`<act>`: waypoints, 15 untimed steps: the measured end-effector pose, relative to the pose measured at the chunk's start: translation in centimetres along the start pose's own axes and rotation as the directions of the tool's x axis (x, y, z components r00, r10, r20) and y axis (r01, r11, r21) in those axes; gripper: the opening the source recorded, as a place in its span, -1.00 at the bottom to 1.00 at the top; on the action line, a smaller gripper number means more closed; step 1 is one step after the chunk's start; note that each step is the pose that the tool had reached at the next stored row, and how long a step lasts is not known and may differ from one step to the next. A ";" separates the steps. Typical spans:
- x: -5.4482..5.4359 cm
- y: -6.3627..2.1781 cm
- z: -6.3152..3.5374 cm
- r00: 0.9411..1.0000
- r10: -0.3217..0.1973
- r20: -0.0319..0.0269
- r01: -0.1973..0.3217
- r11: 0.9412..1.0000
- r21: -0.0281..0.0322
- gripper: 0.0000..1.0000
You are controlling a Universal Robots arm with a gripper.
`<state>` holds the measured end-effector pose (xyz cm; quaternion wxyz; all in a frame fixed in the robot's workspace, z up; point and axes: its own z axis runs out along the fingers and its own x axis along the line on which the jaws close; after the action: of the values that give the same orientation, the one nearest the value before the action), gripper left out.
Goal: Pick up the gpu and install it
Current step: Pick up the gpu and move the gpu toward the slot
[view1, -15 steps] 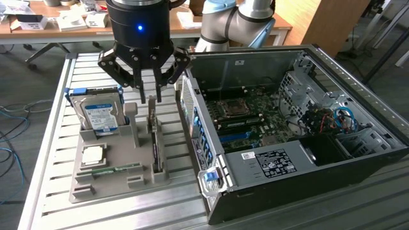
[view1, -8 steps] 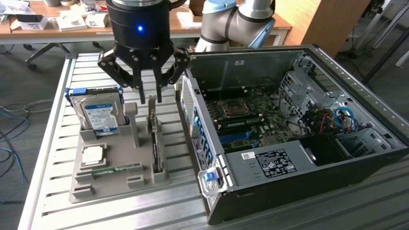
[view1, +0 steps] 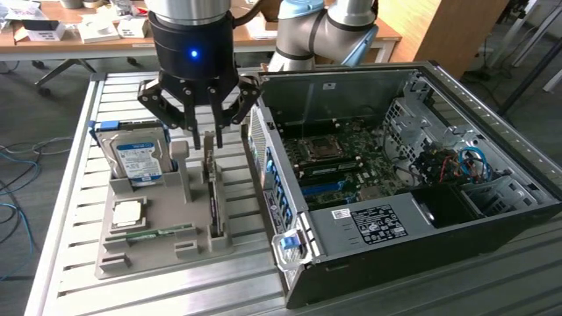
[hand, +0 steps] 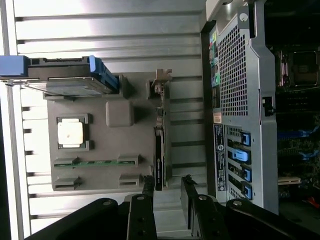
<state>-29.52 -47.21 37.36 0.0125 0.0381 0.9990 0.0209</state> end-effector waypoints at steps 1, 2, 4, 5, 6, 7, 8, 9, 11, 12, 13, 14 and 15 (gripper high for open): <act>0.0 -0.01 0.19 1.000 0.000 0.000 0.000 1.000 0.000 -0.29; 0.0 -0.02 0.36 1.000 0.000 0.000 0.000 1.000 0.000 -0.29; 0.0 -0.03 0.73 1.000 0.000 0.000 0.000 1.000 0.000 -0.29; 0.0 -0.04 0.91 1.000 0.000 0.000 0.000 1.000 0.000 -0.29; 0.0 -0.05 1.09 1.000 0.000 0.000 0.000 1.000 0.000 -0.29; 0.0 -0.06 1.27 1.000 0.000 0.000 0.000 1.000 0.000 -0.29; 0.0 -0.06 1.44 1.000 0.000 0.000 0.000 1.000 0.000 -0.29; 0.0 -0.07 1.64 1.000 0.000 0.000 0.000 1.000 0.000 -0.29; 0.0 -0.09 2.00 1.000 0.000 0.000 0.000 1.000 0.000 -0.29; 0.0 -0.09 2.18 1.000 0.000 0.000 0.000 1.000 0.000 -0.29; 0.1 -0.10 2.36 1.000 0.000 0.000 0.000 1.000 0.000 -0.29; 0.1 -0.11 2.54 1.000 0.000 0.000 0.000 1.000 0.000 -0.29; 0.1 -0.12 2.72 1.000 0.000 0.000 0.000 1.000 0.000 -0.29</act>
<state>-29.52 -47.21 34.64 0.0125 0.0381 0.9990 0.0209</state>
